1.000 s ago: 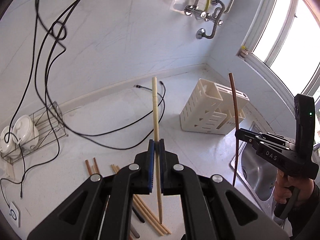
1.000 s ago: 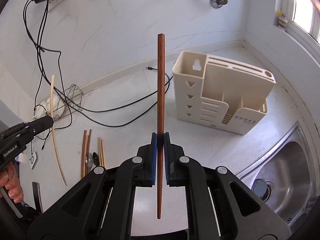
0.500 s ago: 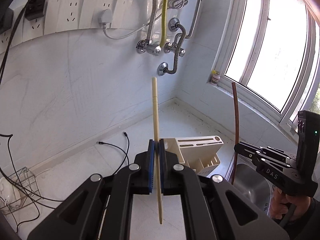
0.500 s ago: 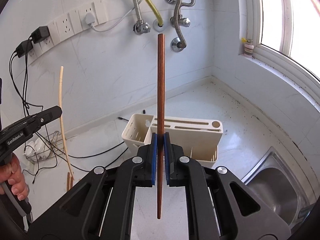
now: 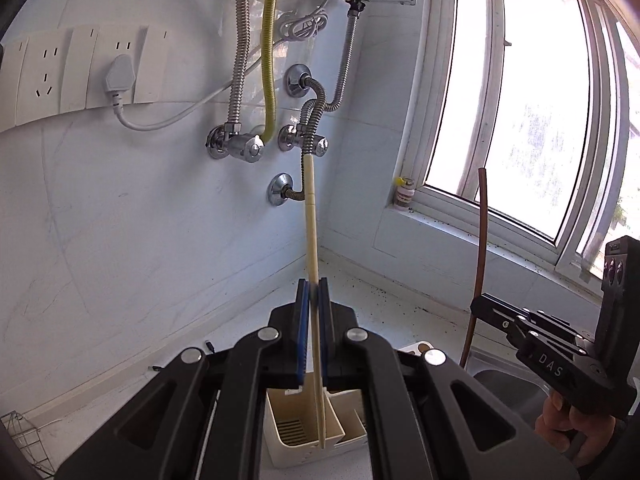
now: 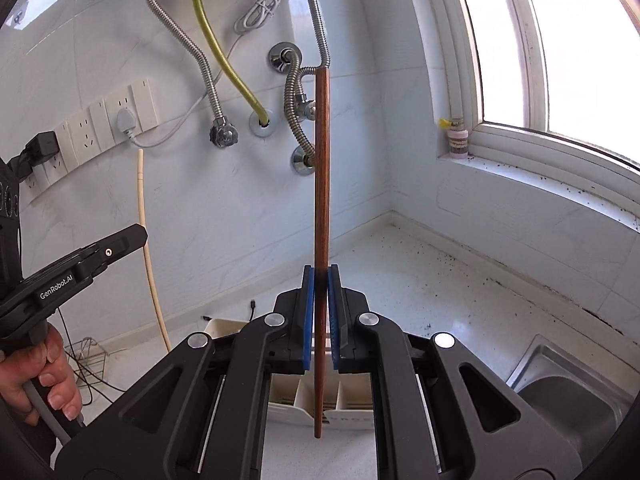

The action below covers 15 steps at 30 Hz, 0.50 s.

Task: Organize utensils
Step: 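Lift both held chopsticks and carry them over the cream utensil holder, then lower the chopsticks into the holder and open both tools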

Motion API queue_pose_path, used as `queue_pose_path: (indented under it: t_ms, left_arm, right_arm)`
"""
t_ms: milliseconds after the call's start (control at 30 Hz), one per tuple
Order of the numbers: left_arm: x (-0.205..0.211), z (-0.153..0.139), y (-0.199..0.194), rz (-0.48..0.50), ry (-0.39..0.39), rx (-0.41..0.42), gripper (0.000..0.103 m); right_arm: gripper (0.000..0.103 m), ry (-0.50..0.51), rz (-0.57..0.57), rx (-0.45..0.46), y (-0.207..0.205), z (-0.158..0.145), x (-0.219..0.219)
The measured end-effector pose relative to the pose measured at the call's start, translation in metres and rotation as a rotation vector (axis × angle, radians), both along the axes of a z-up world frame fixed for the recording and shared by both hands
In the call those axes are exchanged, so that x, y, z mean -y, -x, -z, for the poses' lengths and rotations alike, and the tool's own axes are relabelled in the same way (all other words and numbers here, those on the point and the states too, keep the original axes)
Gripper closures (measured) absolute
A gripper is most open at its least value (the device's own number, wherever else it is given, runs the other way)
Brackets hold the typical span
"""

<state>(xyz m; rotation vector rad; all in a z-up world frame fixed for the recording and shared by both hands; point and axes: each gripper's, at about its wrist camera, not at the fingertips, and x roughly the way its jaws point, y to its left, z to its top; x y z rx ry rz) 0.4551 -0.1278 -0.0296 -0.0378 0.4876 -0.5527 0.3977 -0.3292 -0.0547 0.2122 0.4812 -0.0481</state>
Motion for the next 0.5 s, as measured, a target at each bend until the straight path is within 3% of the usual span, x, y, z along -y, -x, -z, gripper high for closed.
queue_pose_path:
  t_ms: [233,500]
  left_arm:
    - [0.004,0.022,-0.015,-0.009,0.041,0.047,0.099]
    - [0.002,0.053,-0.025,-0.014,0.057,0.03,0.099]
  right_arm:
    - [0.097,0.021,0.03,0.045,-0.01,0.023,0.012]
    - [0.097,0.019,0.064,0.044,-0.02,0.049,0.024]
